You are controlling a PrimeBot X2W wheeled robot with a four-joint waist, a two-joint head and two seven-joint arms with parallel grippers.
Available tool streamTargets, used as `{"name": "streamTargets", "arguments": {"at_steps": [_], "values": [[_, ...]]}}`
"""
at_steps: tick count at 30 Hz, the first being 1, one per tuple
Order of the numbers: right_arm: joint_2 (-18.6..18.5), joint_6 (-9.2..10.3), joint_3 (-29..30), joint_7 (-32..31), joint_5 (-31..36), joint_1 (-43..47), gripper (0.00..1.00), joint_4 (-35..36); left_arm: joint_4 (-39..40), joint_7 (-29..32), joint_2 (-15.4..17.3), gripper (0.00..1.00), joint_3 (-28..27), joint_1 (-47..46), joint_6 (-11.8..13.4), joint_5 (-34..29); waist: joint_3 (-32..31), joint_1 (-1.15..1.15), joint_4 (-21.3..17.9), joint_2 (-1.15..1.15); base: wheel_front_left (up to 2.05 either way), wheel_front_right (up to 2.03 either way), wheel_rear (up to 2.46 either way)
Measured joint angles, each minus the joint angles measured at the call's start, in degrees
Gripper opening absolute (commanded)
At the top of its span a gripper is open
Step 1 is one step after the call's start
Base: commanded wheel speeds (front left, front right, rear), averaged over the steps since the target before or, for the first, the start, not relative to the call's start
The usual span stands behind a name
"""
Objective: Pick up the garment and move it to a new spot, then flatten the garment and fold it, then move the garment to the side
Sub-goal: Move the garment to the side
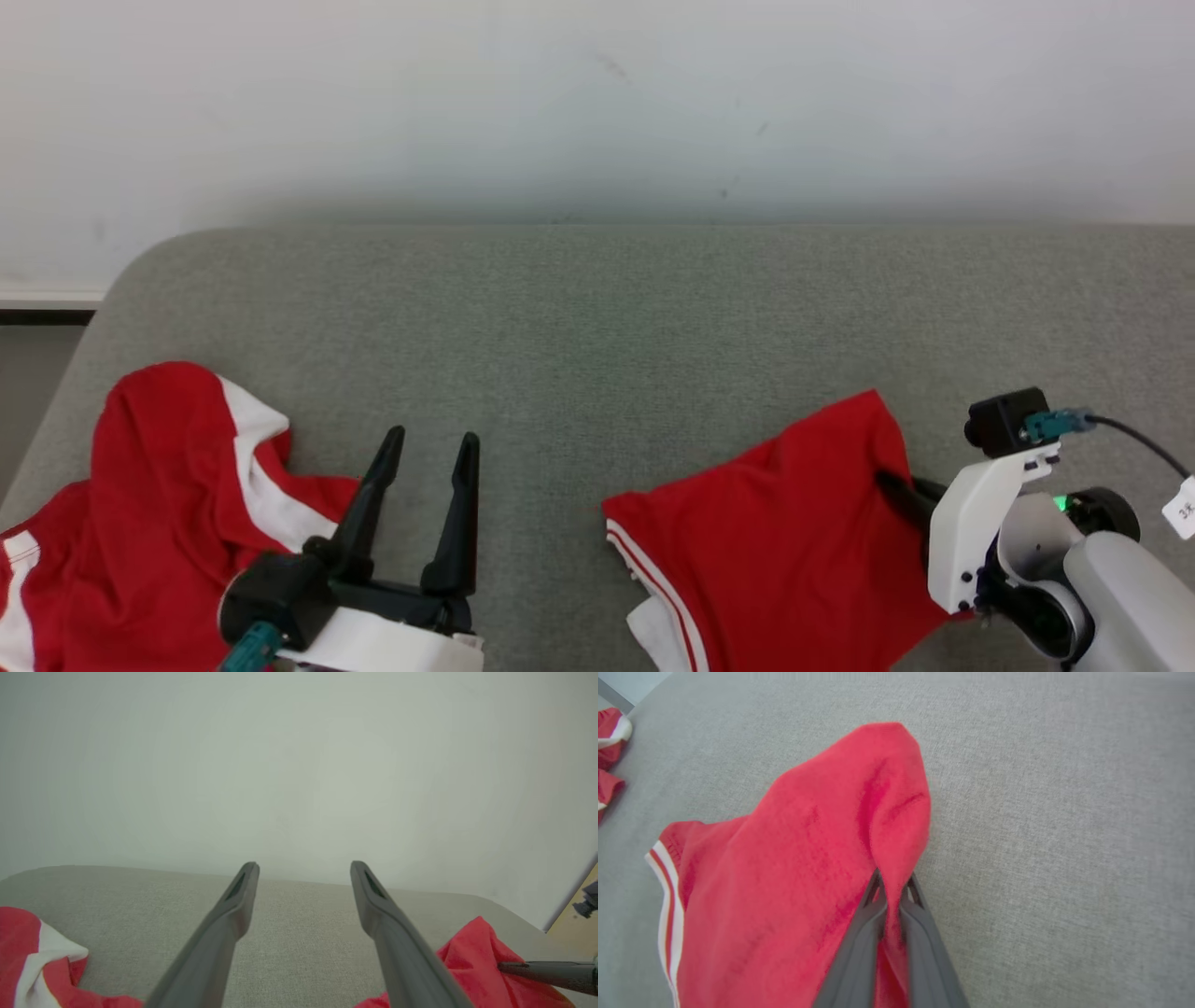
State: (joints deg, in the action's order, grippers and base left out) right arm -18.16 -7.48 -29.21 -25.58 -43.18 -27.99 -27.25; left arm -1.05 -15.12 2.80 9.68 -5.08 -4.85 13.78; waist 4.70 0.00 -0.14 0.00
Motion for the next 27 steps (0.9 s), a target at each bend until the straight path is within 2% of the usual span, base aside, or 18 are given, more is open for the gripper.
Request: {"name": "streamTargets", "arguments": {"at_steps": [11, 18, 27], "values": [[-3.3, 0.0, 1.34, 3.59, -0.57, -8.09, 0.0, -0.03, 0.37, 0.0, 0.0, 1.0, 1.76, -2.58, -0.43, -0.94, 3.66, 0.0, -6.5, 0.0, 0.0, 0.0, 0.0], [-3.93, 0.0, 2.53, 6.32, -0.86, -12.48, 0.0, -1.66, 1.05, -0.01, 0.15, 1.0, 1.37, -4.67, -1.24, -2.82, 7.94, 0.0, -10.75, 0.0, 0.0, 0.0, 0.0], [-4.04, 0.0, 4.44, 10.1, -2.24, -16.86, 0.0, -3.25, 1.8, 0.0, 2.02, 1.0, 0.26, -6.22, -1.76, -3.77, 12.73, 0.0, -17.2, 0.0, 0.0, 0.0, 0.0]]}}
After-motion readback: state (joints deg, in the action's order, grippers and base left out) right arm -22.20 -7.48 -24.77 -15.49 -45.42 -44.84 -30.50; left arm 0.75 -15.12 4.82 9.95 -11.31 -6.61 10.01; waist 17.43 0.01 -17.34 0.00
